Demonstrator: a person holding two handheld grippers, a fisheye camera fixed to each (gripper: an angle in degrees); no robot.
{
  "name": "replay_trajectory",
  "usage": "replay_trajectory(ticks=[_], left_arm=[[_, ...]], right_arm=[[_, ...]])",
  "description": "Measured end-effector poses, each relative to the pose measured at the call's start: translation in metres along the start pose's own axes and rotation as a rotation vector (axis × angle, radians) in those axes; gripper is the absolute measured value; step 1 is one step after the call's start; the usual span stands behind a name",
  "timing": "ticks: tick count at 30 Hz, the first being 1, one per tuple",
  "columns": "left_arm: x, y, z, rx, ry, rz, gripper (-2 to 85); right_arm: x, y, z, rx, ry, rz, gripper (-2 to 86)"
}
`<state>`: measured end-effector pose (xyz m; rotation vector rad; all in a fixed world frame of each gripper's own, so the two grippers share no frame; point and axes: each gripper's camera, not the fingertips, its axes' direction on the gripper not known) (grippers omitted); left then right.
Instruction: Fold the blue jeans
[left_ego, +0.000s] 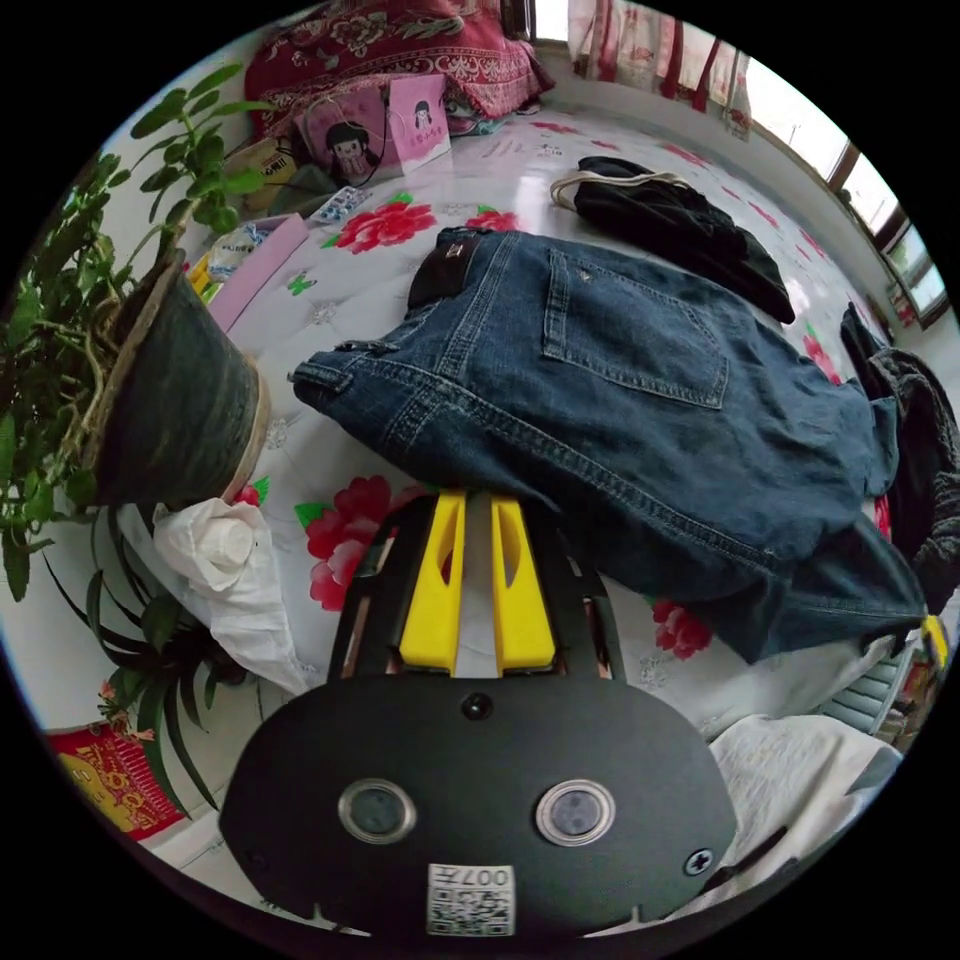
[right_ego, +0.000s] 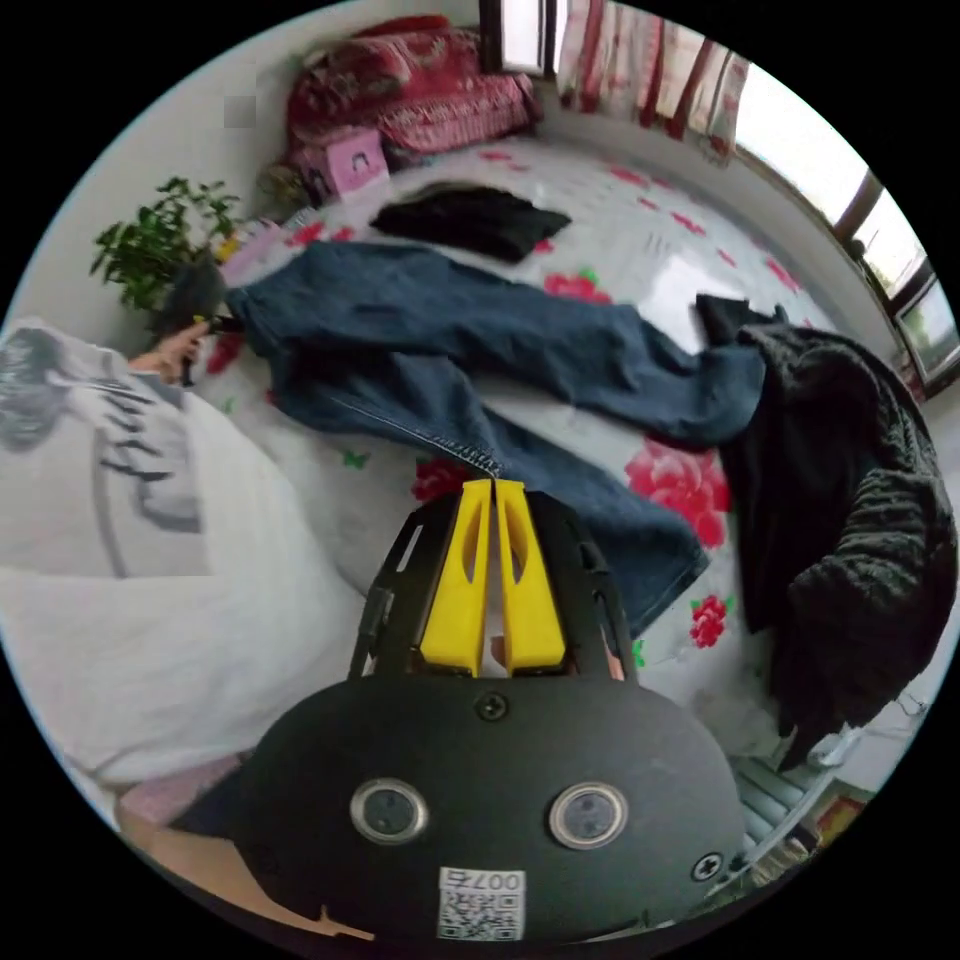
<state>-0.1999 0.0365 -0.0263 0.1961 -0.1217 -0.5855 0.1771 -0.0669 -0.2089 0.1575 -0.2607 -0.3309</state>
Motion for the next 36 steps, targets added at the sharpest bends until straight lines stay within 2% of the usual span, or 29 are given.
replay_trajectory(ticks=[3,6,8,10,11,13,17,21,23,29,31,33,36], left_arm=[[0.007,-0.015,-0.004,0.016,-0.009,0.043,4.8],[0.013,-0.045,-0.010,0.040,-0.024,0.051,4.7],[0.016,-0.065,-0.012,0.034,-0.026,0.045,4.7],[0.016,-0.083,-0.015,-0.003,-0.025,0.028,4.5],[0.015,-0.089,-0.022,0.000,-0.011,0.031,4.4],[0.012,-0.086,-0.034,0.031,0.006,0.040,4.2],[-0.007,-0.041,-0.042,0.071,-0.019,0.037,3.5],[-0.035,0.012,-0.017,-0.025,0.039,-0.035,4.0],[-0.040,0.022,-0.005,-0.075,0.070,-0.064,4.6],[-0.014,-0.012,0.014,-0.081,0.092,-0.019,7.2],[-0.002,-0.029,0.023,-0.104,0.059,-0.008,7.7],[0.016,-0.045,0.034,-0.155,-0.016,0.026,6.3],[0.034,-0.056,0.037,-0.195,-0.096,0.064,3.5]], right_arm=[[-0.003,-0.006,-0.076,0.136,-0.115,-0.103,-0.2],[-0.001,-0.023,-0.102,0.162,-0.029,-0.138,-0.2],[0.018,-0.039,-0.088,0.136,0.063,-0.038,-0.1],[0.063,-0.047,-0.044,0.087,0.357,0.268,0.1],[0.072,-0.046,-0.031,0.047,0.391,0.308,0.2],[0.086,-0.033,0.004,-0.054,0.356,0.367,1.0],[0.069,0.019,0.031,-0.008,0.204,0.377,3.4],[0.066,0.096,0.070,-0.046,-0.073,0.524,6.5],[0.058,0.117,0.078,-0.037,-0.124,0.553,7.3],[-0.002,0.102,0.103,-0.064,-0.160,0.223,8.5],[-0.023,0.091,0.129,-0.159,-0.183,0.113,9.0],[-0.034,0.092,0.155,-0.271,-0.146,0.060,8.8],[-0.044,0.102,0.160,-0.247,-0.016,0.014,6.7]])
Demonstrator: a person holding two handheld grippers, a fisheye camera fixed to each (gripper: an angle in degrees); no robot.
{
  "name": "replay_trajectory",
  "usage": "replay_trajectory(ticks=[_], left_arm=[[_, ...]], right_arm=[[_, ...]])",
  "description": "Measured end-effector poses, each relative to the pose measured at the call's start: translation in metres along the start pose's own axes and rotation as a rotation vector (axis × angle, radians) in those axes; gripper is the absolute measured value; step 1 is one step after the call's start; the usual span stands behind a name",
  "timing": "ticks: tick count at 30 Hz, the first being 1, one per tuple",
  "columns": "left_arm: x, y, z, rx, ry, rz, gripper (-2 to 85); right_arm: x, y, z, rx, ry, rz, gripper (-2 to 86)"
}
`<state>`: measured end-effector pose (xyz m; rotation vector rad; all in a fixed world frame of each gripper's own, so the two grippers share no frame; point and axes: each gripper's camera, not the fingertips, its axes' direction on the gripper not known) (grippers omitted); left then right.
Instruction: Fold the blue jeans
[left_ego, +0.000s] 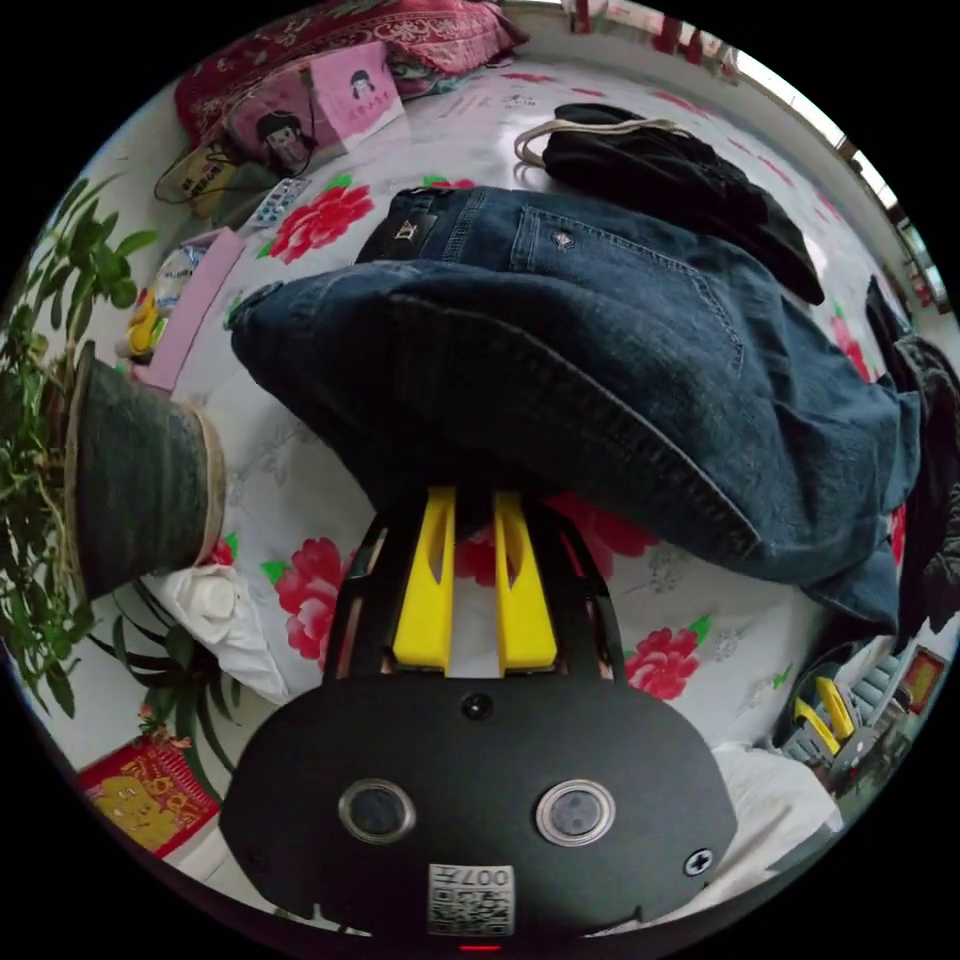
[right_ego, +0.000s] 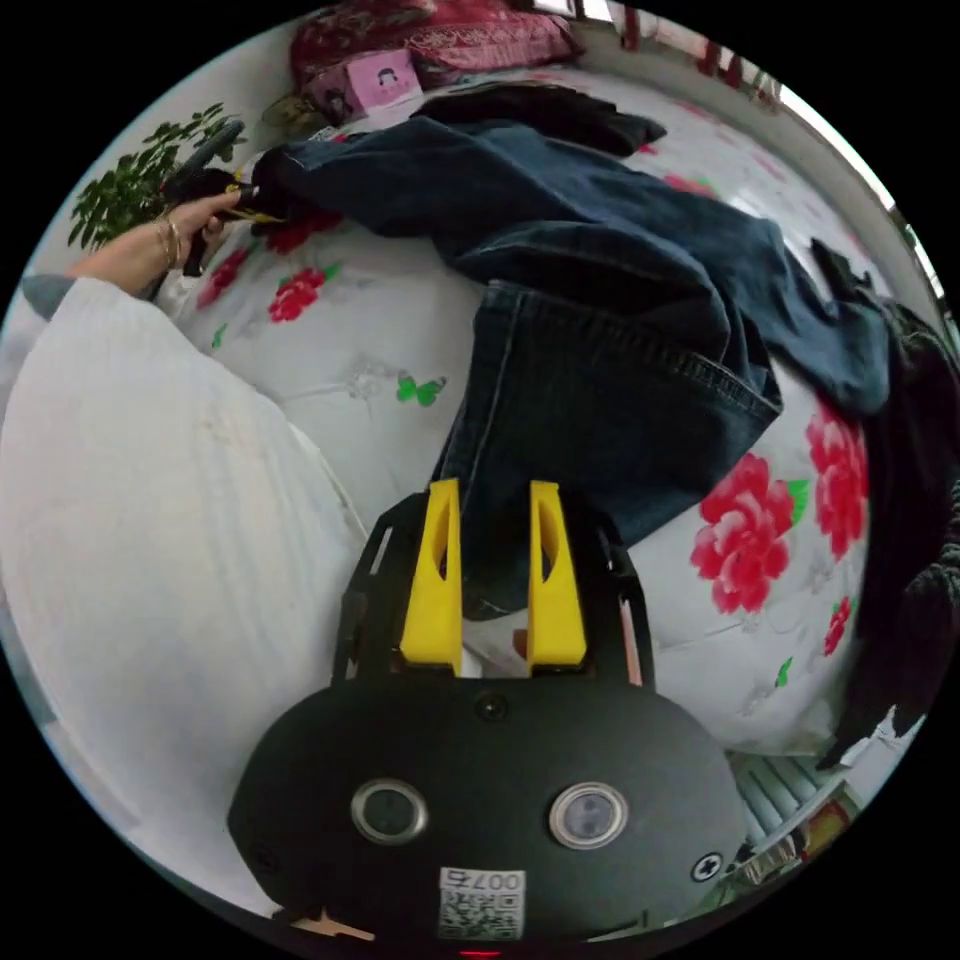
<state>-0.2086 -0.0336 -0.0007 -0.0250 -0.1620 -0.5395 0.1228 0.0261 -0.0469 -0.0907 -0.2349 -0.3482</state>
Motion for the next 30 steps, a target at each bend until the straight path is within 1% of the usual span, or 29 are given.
replay_trajectory(ticks=[3,5,8,10,11,13,14,16,19,21,23,25,26,27,28,29,30], left_arm=[[0.012,0.001,0.002,0.022,-0.074,0.099,0.4],[0.009,0.004,0.001,0.029,-0.058,0.129,-0.4],[-0.011,0.016,-0.012,0.074,0.021,0.130,-0.8],[-0.023,0.030,-0.028,0.124,0.060,0.145,-0.9],[-0.031,0.041,-0.039,0.150,0.090,0.154,-0.9],[-0.041,0.058,-0.059,0.190,0.118,0.166,-0.9],[-0.048,0.072,-0.078,0.230,0.129,0.183,-0.9],[-0.058,0.091,-0.108,0.278,0.163,0.206,-1.0],[-0.072,0.125,-0.163,0.369,0.118,0.248,-1.0],[-0.091,0.150,-0.198,0.411,0.042,0.249,-1.0],[-0.106,0.164,-0.208,0.396,0.032,0.239,-1.0],[-0.115,0.177,-0.204,0.371,-0.009,0.213,-1.0],[-0.117,0.182,-0.192,0.324,-0.027,0.192,-1.0],[-0.116,0.184,-0.174,0.253,-0.023,0.179,-1.0],[-0.115,0.186,-0.164,0.227,-0.020,0.174,-1.0],[-0.110,0.188,-0.143,0.186,-0.013,0.171,-1.0],[-0.105,0.188,-0.123,0.124,-0.012,0.165,-1.0]], right_arm=[[0.017,0.008,-0.005,-0.016,-0.002,0.058,2.4],[0.035,0.018,-0.017,0.021,-0.064,0.104,1.0],[0.073,0.048,-0.063,0.212,-0.146,0.218,0.1],[0.111,0.084,-0.114,0.418,-0.208,0.330,-0.1],[0.121,0.093,-0.126,0.464,-0.221,0.358,-0.1],[0.160,0.134,-0.170,0.635,-0.275,0.456,-0.2],[0.170,0.144,-0.180,0.675,-0.288,0.481,-0.2],[0.205,0.185,-0.215,0.825,-0.336,0.556,-0.2],[0.239,0.229,-0.249,0.935,-0.357,0.616,-0.3],[0.250,0.250,-0.266,0.984,-0.298,0.637,-0.3],[0.259,0.266,-0.277,0.990,-0.232,0.656,-0.3],[0.273,0.277,-0.273,0.931,-0.182,0.697,-0.3],[0.277,0.278,-0.267,0.906,-0.177,0.711,-0.3],[0.285,0.277,-0.253,0.835,-0.170,0.746,-0.3],[0.293,0.274,-0.234,0.744,-0.163,0.772,-0.3],[0.297,0.271,-0.224,0.698,-0.165,0.779,-0.3],[0.305,0.266,-0.204,0.606,-0.180,0.788,-0.3]])
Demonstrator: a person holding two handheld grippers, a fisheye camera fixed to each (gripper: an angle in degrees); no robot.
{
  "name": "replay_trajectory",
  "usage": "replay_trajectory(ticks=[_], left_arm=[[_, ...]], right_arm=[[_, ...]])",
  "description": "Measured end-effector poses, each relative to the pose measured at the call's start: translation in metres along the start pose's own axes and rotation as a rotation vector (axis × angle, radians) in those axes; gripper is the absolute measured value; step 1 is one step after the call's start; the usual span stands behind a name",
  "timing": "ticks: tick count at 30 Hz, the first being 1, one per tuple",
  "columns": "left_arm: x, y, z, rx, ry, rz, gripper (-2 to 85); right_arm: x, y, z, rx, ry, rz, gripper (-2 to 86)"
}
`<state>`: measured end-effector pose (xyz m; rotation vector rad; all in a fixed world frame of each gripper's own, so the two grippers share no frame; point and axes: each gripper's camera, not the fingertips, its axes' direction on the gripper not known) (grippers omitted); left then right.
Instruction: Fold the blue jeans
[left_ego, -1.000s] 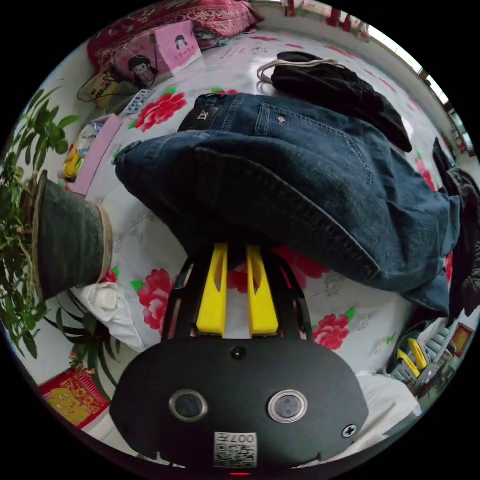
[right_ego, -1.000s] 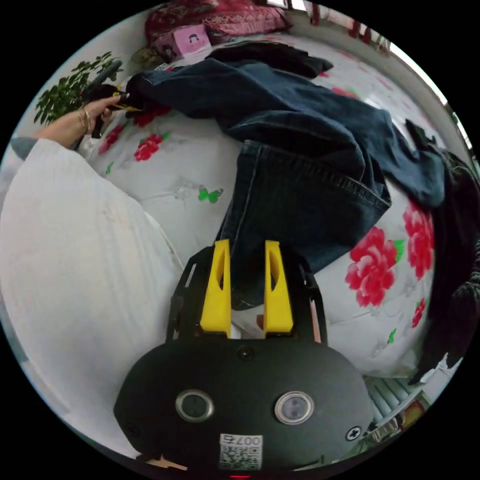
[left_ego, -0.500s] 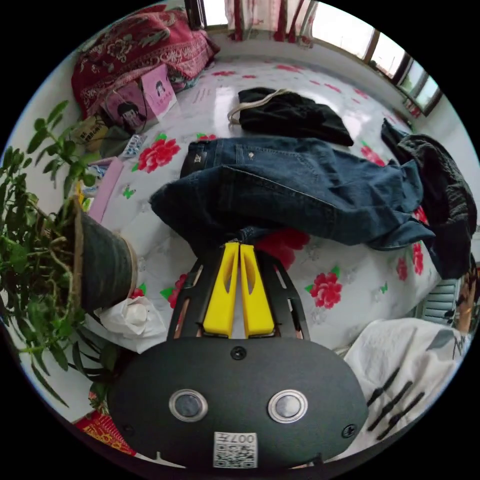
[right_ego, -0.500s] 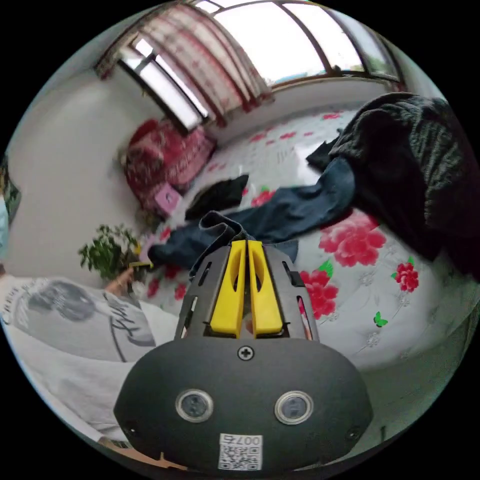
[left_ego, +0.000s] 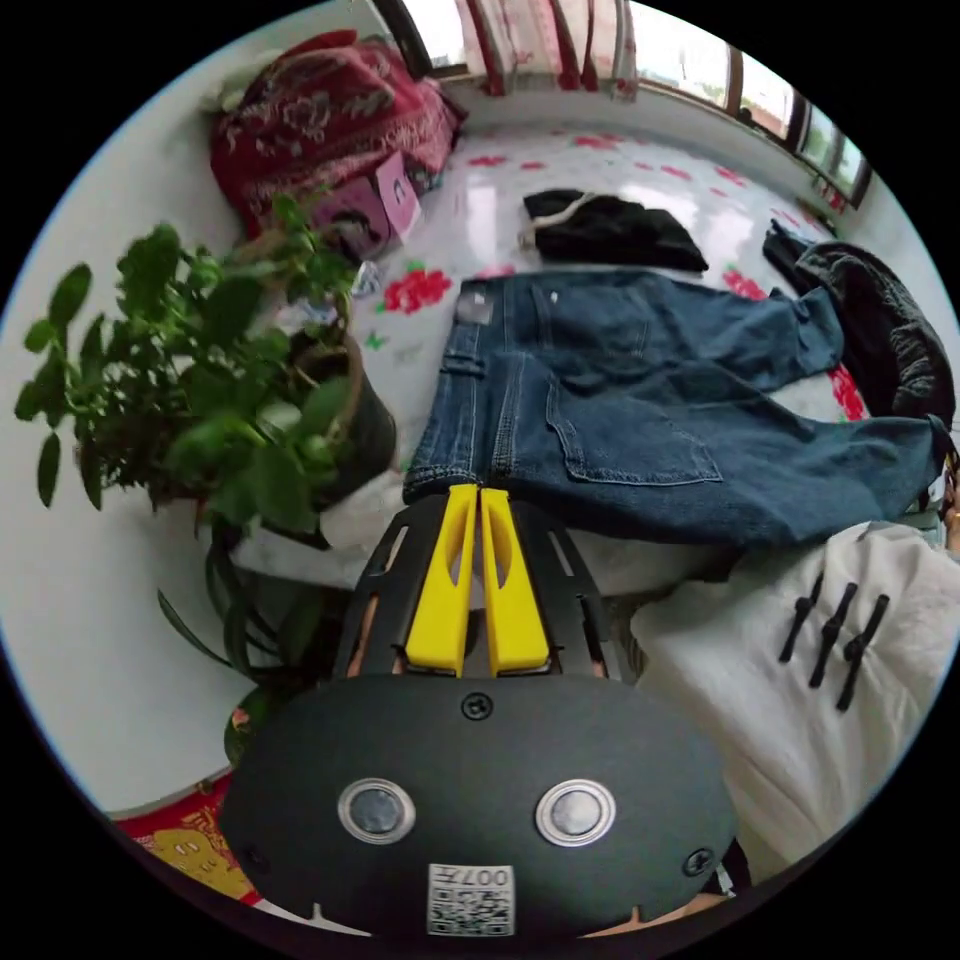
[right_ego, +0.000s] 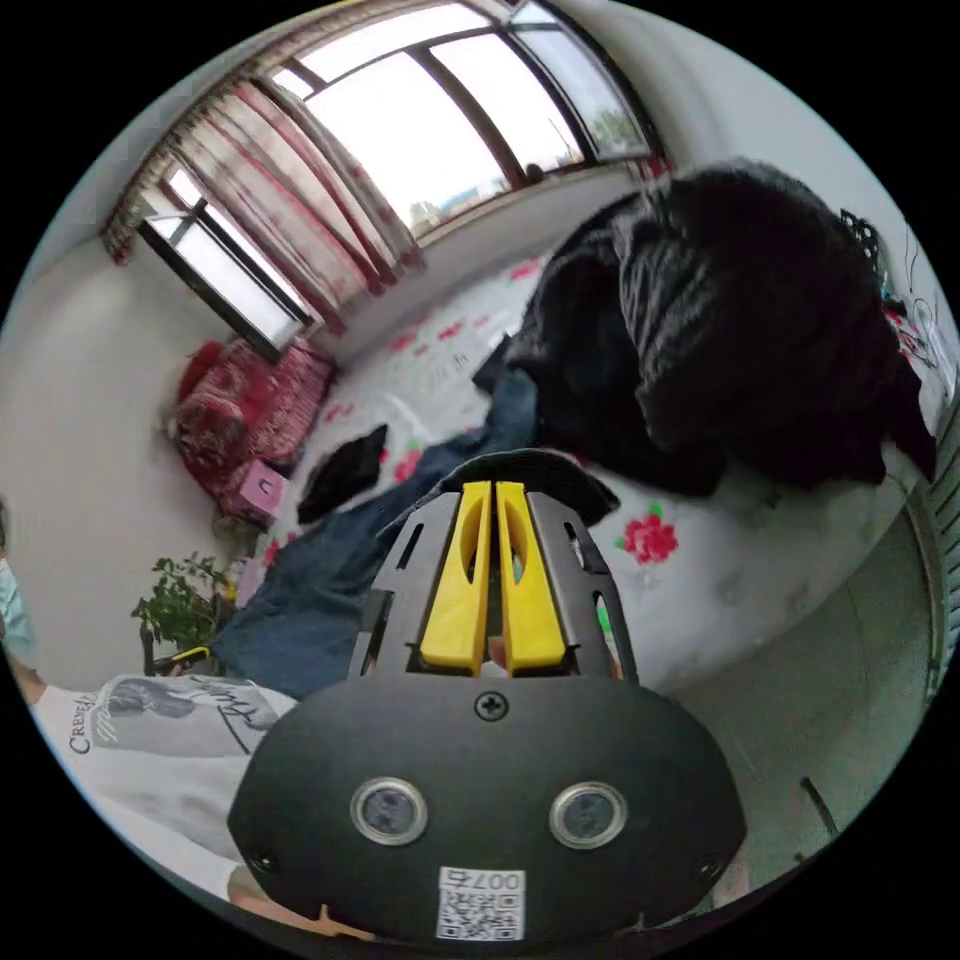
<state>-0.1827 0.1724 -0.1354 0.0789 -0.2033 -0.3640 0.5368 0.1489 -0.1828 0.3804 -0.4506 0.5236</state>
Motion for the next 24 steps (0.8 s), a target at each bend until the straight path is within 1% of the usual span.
replay_trajectory(ticks=[1,3,8,10,12,14,16,17,18,19,22,23,24], left_arm=[[0.004,0.001,0.007,-0.021,-0.001,0.002,-1.0],[0.018,0.001,0.018,-0.050,-0.017,0.017,-1.0],[0.034,0.001,0.004,-0.041,-0.068,0.036,-1.0],[0.038,0.005,0.007,-0.069,-0.090,0.034,-1.0],[0.049,0.012,0.028,-0.146,-0.140,0.059,-1.0],[0.054,0.018,0.051,-0.203,-0.134,0.057,-1.0],[0.058,0.024,0.069,-0.249,-0.111,0.035,-1.0],[0.060,0.027,0.076,-0.269,-0.108,0.021,-1.0],[0.062,0.030,0.077,-0.285,-0.113,0.007,-1.0],[0.062,0.031,0.076,-0.293,-0.119,0.003,-1.0],[0.069,0.033,0.066,-0.304,-0.183,0.015,-1.0],[0.071,0.031,0.060,-0.299,-0.206,0.018,-1.0],[0.073,0.027,0.054,-0.286,-0.214,0.017,-1.0]], right_arm=[[0.006,0.000,0.017,-0.066,0.016,0.011,-0.3],[0.006,-0.001,0.027,-0.094,0.019,-0.007,-0.3],[-0.020,-0.012,-0.005,-0.008,0.057,-0.164,-0.3],[-0.021,-0.010,-0.019,0.025,0.119,-0.201,-0.3],[-0.009,-0.007,-0.015,0.007,0.188,-0.183,-0.2],[0.012,0.000,0.007,-0.056,0.275,-0.138,-0.2],[0.048,0.012,0.052,-0.194,0.387,-0.021,0.0],[0.055,0.014,0.063,-0.227,0.437,0.013,0.1],[0.062,0.020,0.079,-0.270,0.539,0.036,0.3],[0.062,0.025,0.090,-0.290,0.600,0.022,0.5],[0.052,0.027,0.102,-0.236,0.627,-0.006,1.5],[0.050,0.025,0.103,-0.218,0.609,-0.005,1.7],[0.046,0.021,0.106,-0.188,0.541,-0.012,2.1]])
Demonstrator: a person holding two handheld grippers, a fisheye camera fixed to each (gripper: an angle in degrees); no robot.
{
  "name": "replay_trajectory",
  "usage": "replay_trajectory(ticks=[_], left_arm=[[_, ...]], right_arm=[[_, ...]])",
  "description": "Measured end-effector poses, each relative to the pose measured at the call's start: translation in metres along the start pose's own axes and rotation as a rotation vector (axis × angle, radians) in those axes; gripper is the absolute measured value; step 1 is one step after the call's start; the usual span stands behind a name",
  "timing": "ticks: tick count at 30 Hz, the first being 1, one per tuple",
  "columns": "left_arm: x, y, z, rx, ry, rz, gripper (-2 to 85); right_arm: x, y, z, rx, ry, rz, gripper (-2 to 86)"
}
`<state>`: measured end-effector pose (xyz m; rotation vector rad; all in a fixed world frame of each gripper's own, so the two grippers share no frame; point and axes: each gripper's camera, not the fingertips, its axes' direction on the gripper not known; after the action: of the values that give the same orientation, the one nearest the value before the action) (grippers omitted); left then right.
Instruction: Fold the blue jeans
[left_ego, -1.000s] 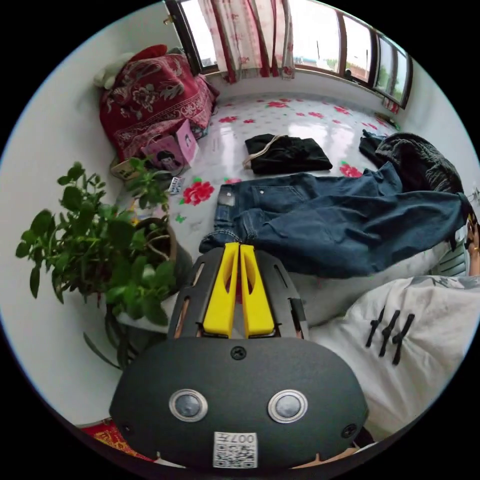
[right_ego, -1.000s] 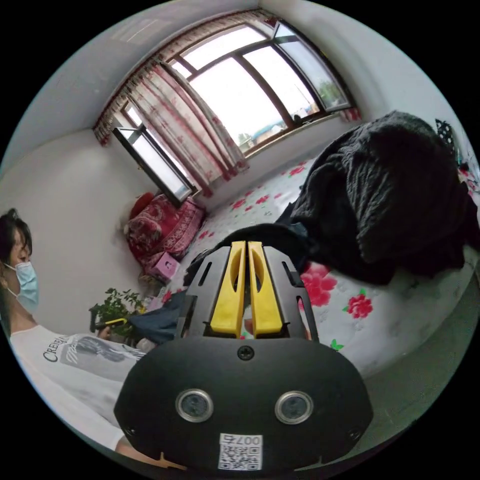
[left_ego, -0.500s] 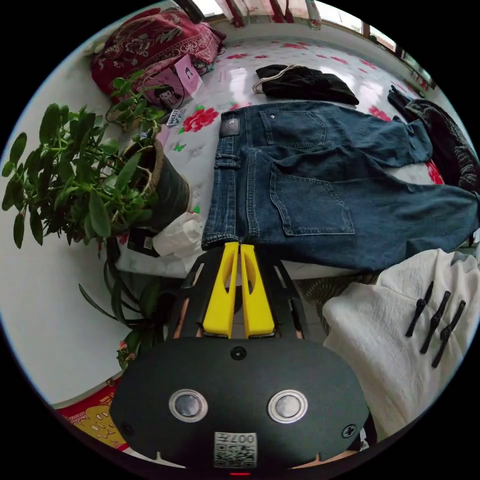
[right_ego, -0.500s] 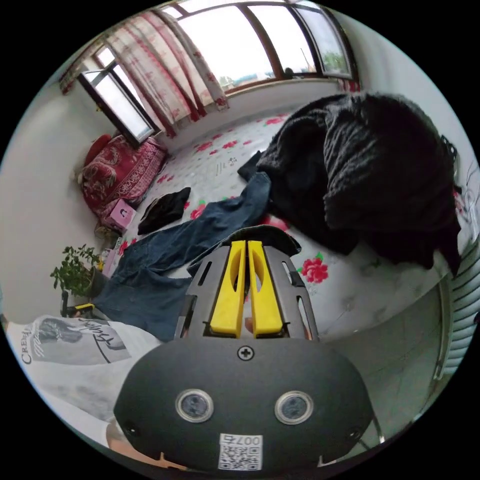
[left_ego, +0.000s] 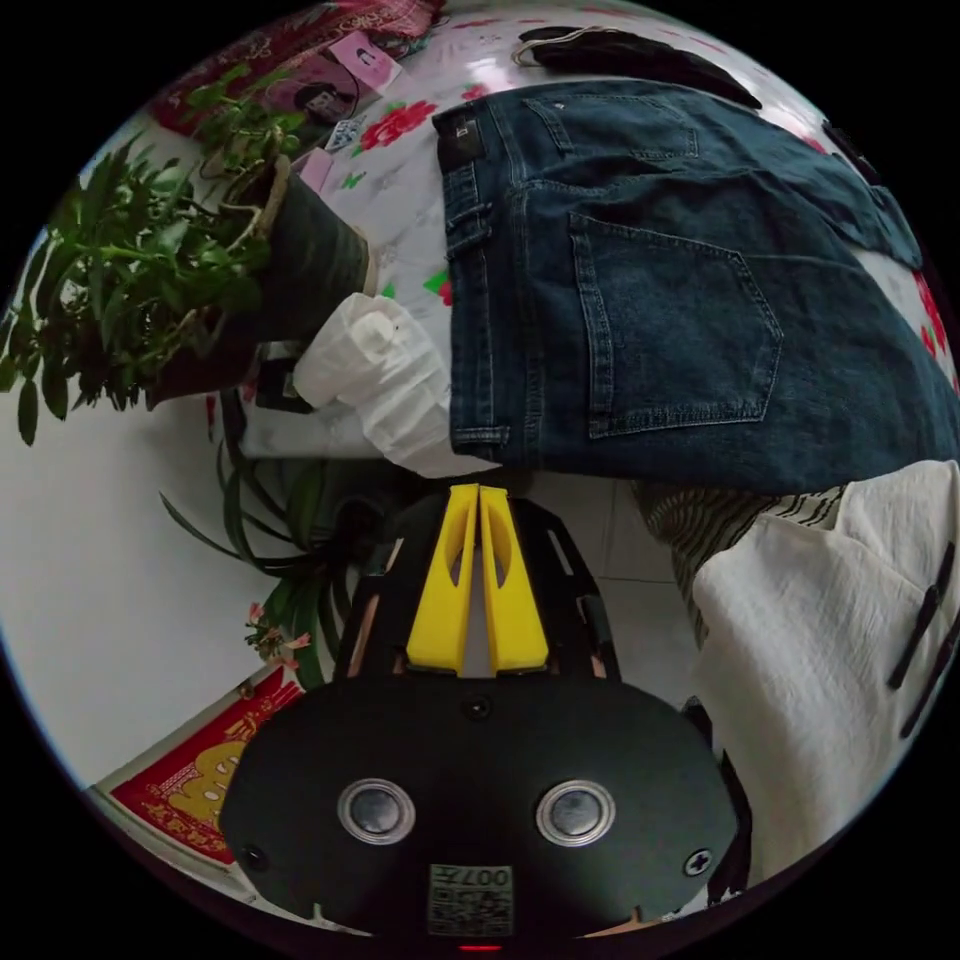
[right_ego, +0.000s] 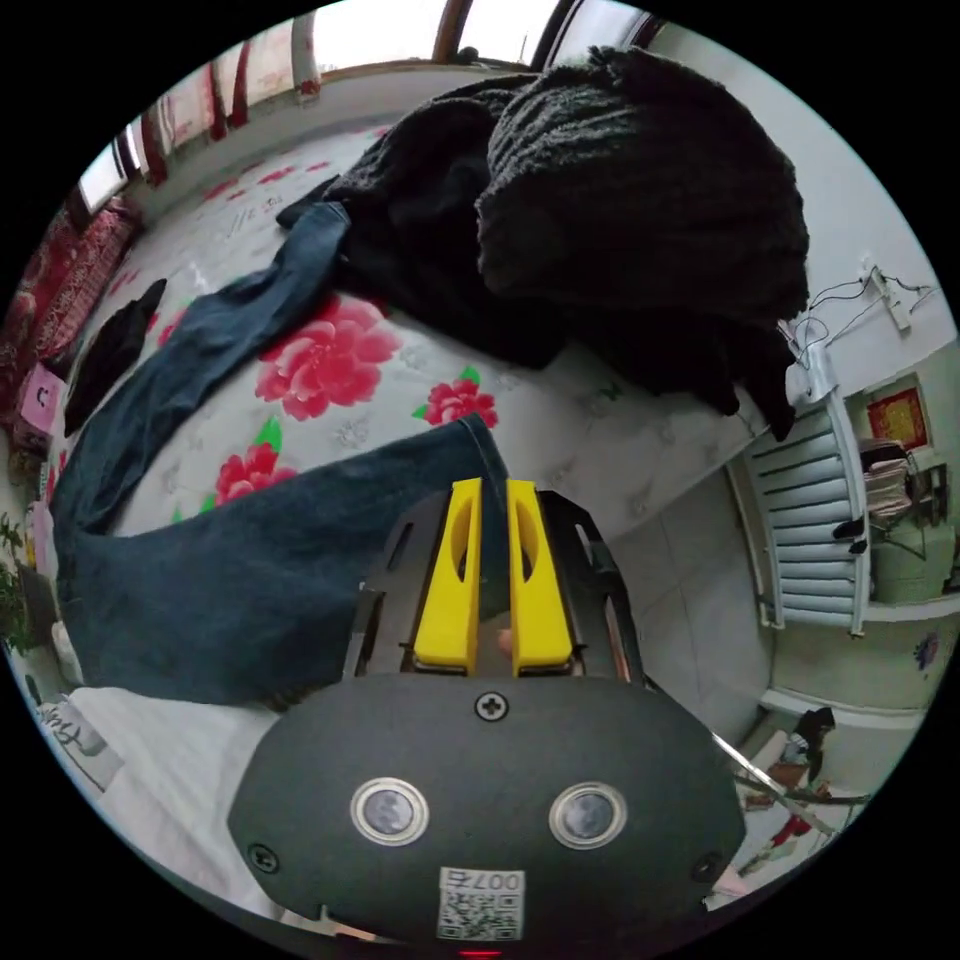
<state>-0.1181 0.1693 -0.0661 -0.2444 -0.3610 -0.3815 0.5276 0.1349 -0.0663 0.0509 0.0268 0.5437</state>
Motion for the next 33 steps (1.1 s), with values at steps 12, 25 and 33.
replay_trajectory(ticks=[12,25,33], left_arm=[[0.045,-0.117,-0.036,0.148,0.205,0.003,-1.0],[0.051,-0.252,-0.004,-0.010,0.211,-0.130,-1.0],[0.059,-0.255,-0.001,-0.022,0.180,-0.081,-1.0]], right_arm=[[-0.082,-0.125,0.056,0.060,-0.435,-0.003,3.6],[-0.137,-0.266,0.144,-0.018,-0.360,0.089,4.4],[-0.172,-0.273,0.068,0.239,-0.300,-0.029,0.3]])
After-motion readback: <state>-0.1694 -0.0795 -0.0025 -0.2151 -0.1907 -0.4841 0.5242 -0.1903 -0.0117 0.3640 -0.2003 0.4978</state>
